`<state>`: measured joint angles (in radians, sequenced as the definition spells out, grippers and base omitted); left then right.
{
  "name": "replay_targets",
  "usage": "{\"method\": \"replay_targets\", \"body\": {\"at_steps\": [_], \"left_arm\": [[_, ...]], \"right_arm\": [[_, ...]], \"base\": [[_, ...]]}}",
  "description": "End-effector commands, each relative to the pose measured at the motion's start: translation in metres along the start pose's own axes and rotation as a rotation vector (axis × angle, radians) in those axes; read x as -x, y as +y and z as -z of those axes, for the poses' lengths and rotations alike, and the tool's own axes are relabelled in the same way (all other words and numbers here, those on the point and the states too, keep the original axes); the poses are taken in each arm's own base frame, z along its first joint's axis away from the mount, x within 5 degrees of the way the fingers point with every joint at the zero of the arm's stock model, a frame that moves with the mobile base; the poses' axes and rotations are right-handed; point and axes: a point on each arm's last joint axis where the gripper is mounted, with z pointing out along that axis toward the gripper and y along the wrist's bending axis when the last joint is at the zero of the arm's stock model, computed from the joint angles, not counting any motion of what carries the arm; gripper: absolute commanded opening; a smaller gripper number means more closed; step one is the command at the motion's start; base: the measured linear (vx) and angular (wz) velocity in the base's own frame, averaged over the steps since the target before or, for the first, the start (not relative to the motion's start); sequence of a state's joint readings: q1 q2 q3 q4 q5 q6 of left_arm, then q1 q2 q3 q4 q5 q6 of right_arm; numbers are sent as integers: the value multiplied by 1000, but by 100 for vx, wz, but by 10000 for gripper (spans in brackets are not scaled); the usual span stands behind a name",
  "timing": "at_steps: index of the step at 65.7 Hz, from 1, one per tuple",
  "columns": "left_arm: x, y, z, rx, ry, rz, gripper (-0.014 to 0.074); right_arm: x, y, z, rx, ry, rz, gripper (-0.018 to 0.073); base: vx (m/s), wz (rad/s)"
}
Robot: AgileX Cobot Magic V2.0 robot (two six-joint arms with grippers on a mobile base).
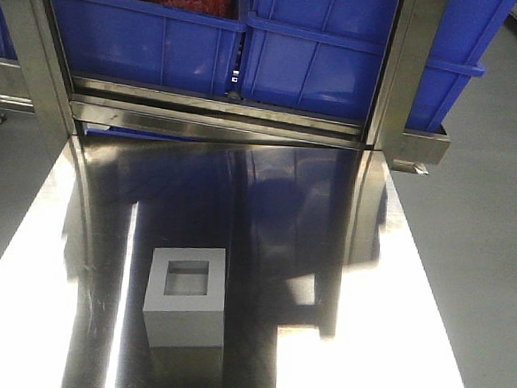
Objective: Sort gray base to blue bin
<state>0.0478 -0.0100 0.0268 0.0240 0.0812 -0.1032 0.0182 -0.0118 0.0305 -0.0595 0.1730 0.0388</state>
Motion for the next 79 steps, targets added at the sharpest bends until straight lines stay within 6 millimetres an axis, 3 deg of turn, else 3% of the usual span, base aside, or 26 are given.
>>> {"method": "replay_targets", "body": {"at_steps": [1, 57, 65, 79], "left_arm": [[-2, 0, 0, -8, -60, 12, -6], [-2, 0, 0, -8, -62, 11, -6], [7, -1, 1, -15, -129, 11, -6], [44, -4, 7, -24, -234, 11, -6]], "right_arm": [[2, 0, 0, -3, -71, 11, -9], [2, 0, 0, -3, -71, 11, -9], [2, 0, 0, -3, -71, 11, -9], [2, 0, 0, -3, -71, 11, -9]], "base": [[0, 0], [0, 0], [0, 0], [0, 0]]}}
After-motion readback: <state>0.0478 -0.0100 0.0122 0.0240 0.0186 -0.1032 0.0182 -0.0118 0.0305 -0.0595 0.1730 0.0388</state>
